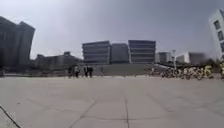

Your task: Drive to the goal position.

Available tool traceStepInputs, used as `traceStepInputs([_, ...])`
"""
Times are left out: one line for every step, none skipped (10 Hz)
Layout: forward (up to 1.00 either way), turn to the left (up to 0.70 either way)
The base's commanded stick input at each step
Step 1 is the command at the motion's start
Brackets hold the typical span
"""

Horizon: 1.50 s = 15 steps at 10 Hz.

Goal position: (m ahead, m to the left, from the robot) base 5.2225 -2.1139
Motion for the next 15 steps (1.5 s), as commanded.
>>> traceStepInputs([1.0, 0.0])
traceStepInputs([1.0, 0.0])
traceStepInputs([1.0, 0.0])
traceStepInputs([1.0, 0.0])
traceStepInputs([1.0, 0.0])
traceStepInputs([1.0, 0.0])
traceStepInputs([1.0, 0.0])
traceStepInputs([1.0, 0.0])
traceStepInputs([1.0, 0.0])
traceStepInputs([1.0, 0.0])
traceStepInputs([1.0, 0.0])
traceStepInputs([1.0, 0.04])
traceStepInputs([1.0, 0.1])
traceStepInputs([1.0, 0.29])
traceStepInputs([1.0, 0.35])
